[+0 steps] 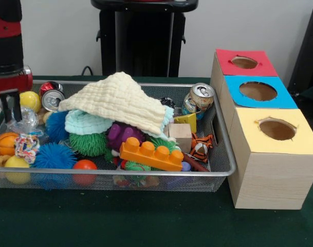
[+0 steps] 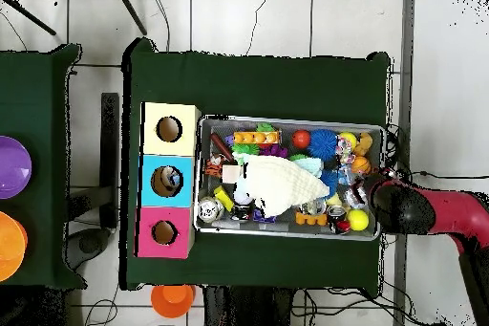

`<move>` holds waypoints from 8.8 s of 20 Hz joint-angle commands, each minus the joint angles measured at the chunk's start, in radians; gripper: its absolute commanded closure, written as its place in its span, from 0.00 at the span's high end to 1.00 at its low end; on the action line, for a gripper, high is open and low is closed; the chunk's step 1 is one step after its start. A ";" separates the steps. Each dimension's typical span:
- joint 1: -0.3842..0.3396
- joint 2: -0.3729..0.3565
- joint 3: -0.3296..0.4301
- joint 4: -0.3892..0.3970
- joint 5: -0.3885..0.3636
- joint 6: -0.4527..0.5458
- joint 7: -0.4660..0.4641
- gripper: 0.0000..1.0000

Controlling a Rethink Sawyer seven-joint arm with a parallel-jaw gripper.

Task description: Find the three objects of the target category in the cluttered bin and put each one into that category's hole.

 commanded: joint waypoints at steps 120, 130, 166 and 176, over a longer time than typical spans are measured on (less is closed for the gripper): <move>0.625 -0.638 -0.212 0.355 0.652 -0.098 0.411 0.00; 0.828 -0.555 -0.353 0.230 0.644 -0.130 0.532 0.00; 0.958 -0.432 -0.499 0.225 0.661 -0.344 0.517 0.00; 0.917 -0.396 -0.448 0.258 0.693 -0.387 0.485 0.00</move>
